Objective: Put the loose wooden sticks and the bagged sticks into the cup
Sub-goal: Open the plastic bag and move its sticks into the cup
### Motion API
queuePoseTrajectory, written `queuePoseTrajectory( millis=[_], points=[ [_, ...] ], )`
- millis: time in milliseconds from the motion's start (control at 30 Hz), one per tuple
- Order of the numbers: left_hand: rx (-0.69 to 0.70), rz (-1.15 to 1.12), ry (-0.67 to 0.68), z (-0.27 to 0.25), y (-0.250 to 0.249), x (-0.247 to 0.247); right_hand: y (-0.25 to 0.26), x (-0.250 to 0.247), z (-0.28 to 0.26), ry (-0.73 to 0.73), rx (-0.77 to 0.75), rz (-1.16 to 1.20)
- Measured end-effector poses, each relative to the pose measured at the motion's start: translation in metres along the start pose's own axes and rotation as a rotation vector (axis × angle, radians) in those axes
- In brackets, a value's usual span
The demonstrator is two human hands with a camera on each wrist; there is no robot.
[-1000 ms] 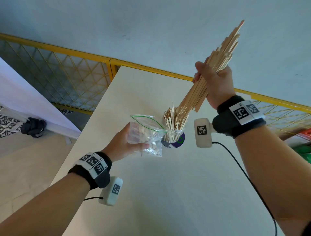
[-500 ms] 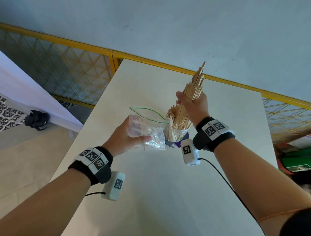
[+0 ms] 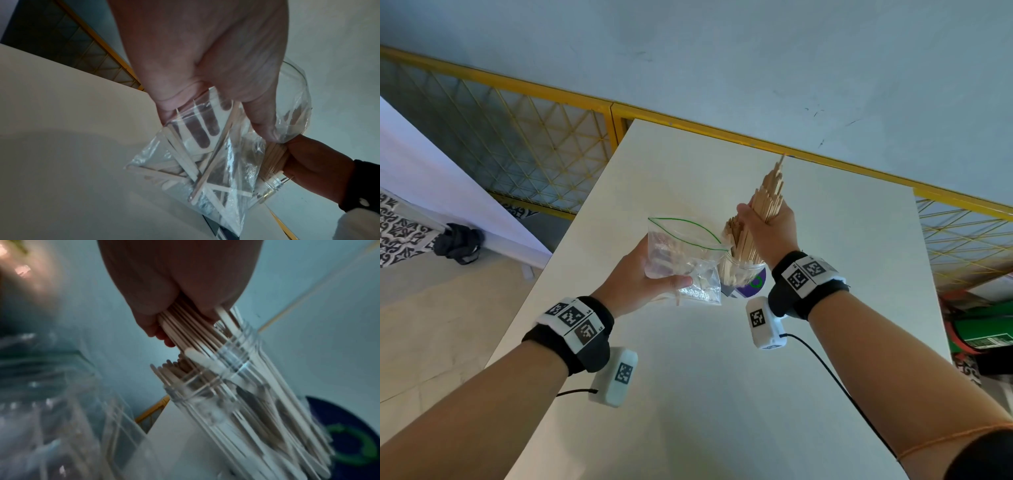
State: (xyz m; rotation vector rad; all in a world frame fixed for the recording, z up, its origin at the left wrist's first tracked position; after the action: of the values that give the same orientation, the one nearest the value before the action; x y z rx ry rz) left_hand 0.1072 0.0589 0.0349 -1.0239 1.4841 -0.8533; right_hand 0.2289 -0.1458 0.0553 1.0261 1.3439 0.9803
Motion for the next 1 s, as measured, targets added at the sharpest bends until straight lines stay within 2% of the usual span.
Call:
queuePoseTrajectory(
  millis=[67,233,533,700,800,866,1000],
  points=[
    [0.008,0.008,-0.004,0.0,0.0,0.0,0.001,0.002,-0.003,0.033,-0.025,-0.058],
    [0.01,0.015,0.001,-0.001,-0.001,0.001,0.006,0.002,-0.003,0.045,0.011,-0.007],
    [0.025,0.017,-0.006,-0.002,-0.006,0.0,0.005,-0.011,-0.006,0.016,-0.125,-0.14],
    [0.033,0.008,0.013,-0.001,-0.008,0.003,0.0,-0.004,-0.014,0.128,-0.017,-0.193],
    [0.044,0.008,0.013,0.0,-0.009,0.002,0.008,-0.007,-0.01,0.241,0.044,-0.28],
    [0.048,0.003,0.007,0.0,-0.009,0.0,0.015,-0.011,-0.009,0.276,0.031,-0.346],
    [0.056,-0.003,0.003,0.0,-0.009,-0.003,0.016,-0.012,-0.01,0.201,-0.091,-0.544]
  ],
)
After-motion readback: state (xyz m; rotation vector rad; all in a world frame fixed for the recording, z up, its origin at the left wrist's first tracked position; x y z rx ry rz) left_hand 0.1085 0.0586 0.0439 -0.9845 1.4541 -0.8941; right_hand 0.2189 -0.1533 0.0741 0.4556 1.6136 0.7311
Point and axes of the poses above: each hand's wrist, its own z-axis towards the middle knuckle, its own x-axis out of the palm, y = z × x, the point moved 1 cm from there along z, towards the middle knuckle, and after that the axes turned 2 degrees about z, right-handed, at the moved point
